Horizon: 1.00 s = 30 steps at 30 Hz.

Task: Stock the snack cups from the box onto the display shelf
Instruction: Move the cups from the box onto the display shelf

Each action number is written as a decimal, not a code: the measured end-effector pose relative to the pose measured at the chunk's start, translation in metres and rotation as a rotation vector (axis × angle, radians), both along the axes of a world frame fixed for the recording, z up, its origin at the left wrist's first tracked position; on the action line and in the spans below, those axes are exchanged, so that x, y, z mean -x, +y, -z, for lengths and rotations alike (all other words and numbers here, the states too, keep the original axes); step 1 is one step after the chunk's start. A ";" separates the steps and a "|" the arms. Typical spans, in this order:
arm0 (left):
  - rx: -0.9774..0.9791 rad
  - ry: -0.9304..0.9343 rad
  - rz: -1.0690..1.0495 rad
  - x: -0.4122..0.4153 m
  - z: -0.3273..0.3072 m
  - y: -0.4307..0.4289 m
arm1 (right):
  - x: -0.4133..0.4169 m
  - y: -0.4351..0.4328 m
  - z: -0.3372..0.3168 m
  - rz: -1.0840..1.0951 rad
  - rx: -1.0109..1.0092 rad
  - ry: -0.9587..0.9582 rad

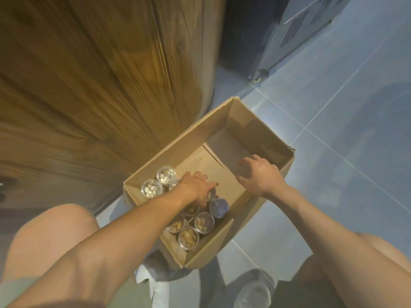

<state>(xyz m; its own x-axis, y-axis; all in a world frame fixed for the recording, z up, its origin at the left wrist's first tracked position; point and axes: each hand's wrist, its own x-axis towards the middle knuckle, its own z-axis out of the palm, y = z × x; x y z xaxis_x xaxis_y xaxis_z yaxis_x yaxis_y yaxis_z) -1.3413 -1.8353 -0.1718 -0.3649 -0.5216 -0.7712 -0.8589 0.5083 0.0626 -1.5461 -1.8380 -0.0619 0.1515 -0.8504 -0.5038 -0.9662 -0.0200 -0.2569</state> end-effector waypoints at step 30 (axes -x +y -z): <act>0.199 0.376 -0.376 -0.081 -0.155 0.000 | -0.063 0.000 0.080 -0.600 -0.564 0.144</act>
